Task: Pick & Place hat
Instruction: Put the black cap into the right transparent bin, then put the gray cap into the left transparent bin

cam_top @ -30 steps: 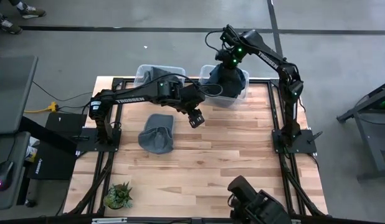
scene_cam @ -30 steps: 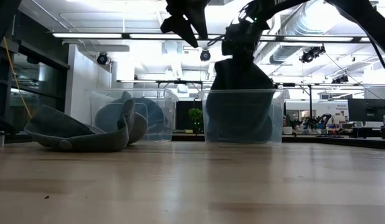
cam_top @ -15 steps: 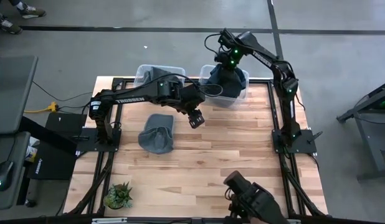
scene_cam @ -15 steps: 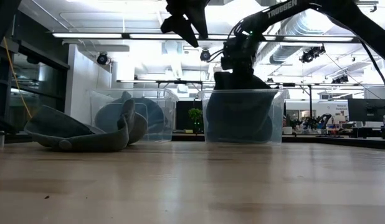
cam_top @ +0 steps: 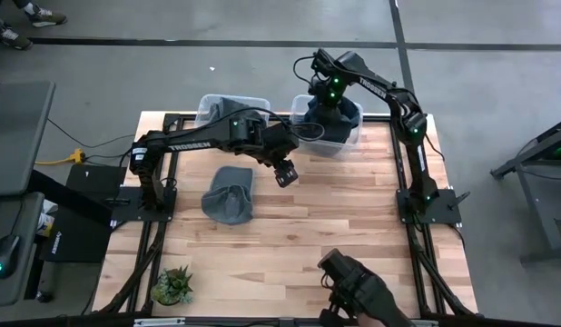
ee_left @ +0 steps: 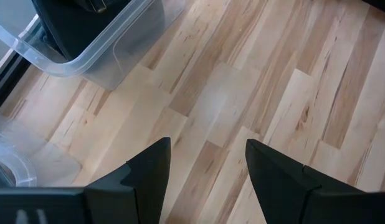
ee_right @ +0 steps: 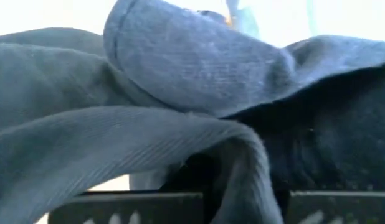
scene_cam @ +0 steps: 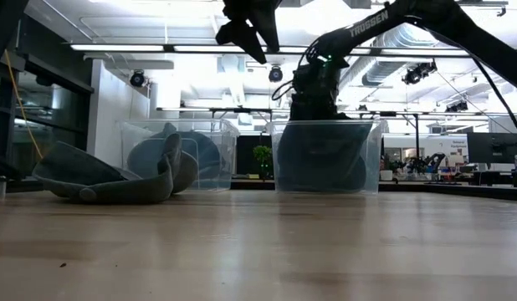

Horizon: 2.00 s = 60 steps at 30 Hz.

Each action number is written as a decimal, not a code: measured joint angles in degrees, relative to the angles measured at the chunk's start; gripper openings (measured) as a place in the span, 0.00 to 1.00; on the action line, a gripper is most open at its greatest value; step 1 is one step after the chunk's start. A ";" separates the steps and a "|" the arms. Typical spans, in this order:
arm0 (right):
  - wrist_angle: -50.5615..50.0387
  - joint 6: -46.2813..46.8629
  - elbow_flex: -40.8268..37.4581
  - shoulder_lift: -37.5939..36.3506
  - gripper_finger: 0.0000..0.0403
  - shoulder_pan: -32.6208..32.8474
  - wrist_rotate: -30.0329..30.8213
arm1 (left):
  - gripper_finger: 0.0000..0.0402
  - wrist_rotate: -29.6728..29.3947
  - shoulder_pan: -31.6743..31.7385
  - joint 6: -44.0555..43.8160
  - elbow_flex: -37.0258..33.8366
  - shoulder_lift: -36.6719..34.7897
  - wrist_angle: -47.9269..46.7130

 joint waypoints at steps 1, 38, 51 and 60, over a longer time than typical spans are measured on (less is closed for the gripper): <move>0.49 0.63 0.00 0.00 0.00 0.09 0.51 | 0.51 0.01 -0.01 -0.06 0.00 0.01 -0.02; -4.84 0.87 0.11 -4.65 0.42 0.07 3.21 | 0.51 -0.06 0.00 -1.18 0.00 0.01 -0.48; -4.72 1.56 0.11 -11.71 0.42 0.07 8.25 | 0.51 -0.06 0.00 -1.22 0.00 0.00 -0.46; -3.82 1.70 0.11 -14.56 0.11 -0.20 5.28 | 0.51 -0.06 0.00 -1.24 -0.01 0.00 -0.44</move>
